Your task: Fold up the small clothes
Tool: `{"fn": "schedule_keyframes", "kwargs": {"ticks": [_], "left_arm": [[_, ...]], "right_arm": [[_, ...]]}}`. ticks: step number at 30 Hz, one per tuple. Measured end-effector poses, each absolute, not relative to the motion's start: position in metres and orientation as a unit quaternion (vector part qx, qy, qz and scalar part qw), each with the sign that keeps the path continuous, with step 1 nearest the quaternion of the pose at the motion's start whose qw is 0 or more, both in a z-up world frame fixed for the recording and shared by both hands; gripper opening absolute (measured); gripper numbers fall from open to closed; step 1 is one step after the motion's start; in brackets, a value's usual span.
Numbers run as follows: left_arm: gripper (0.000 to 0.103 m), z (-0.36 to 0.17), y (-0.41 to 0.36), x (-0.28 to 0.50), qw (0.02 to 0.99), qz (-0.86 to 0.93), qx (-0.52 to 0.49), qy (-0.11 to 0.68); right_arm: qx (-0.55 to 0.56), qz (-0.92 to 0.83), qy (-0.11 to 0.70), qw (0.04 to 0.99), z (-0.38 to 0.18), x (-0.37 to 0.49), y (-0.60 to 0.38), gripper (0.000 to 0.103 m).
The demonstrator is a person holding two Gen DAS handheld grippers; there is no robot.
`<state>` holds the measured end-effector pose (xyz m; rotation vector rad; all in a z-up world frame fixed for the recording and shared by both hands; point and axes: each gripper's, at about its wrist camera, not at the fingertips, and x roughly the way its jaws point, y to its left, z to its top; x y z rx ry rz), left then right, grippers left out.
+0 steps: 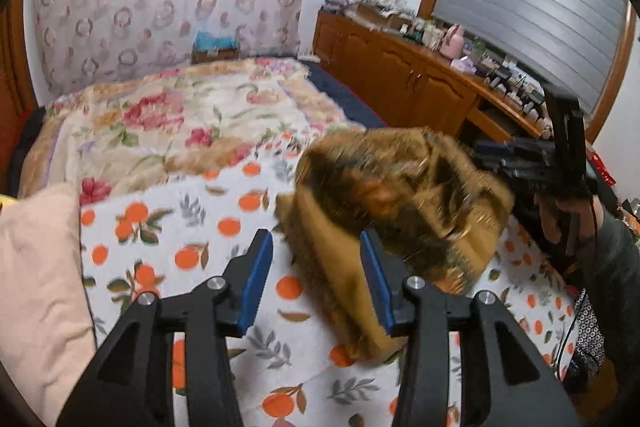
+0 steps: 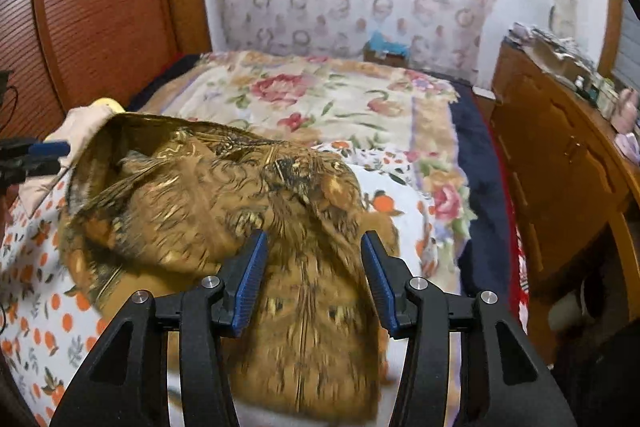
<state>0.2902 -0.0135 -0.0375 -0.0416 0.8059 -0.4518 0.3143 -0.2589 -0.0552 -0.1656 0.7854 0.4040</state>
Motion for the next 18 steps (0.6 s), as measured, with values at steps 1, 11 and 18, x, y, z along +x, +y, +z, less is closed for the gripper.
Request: {"fn": "schedule_keyframes", "kwargs": {"ticks": [1,11,18], "left_arm": [[0.044,-0.043,-0.014,0.292,0.892,-0.219,-0.021,0.395],[0.044,-0.062,-0.031,0.312,0.883,-0.223,-0.026,0.412],[0.044,-0.065,-0.034,0.333,0.883,-0.219,-0.032,0.414]], "right_arm": [[-0.084,0.200,0.383,0.898,-0.058,0.322,-0.256,0.049],[-0.043,0.184,0.331,0.924,-0.048,0.343,-0.279,0.000],[-0.022,0.101,0.347,0.932,-0.054,0.349,-0.312,0.001]]}}
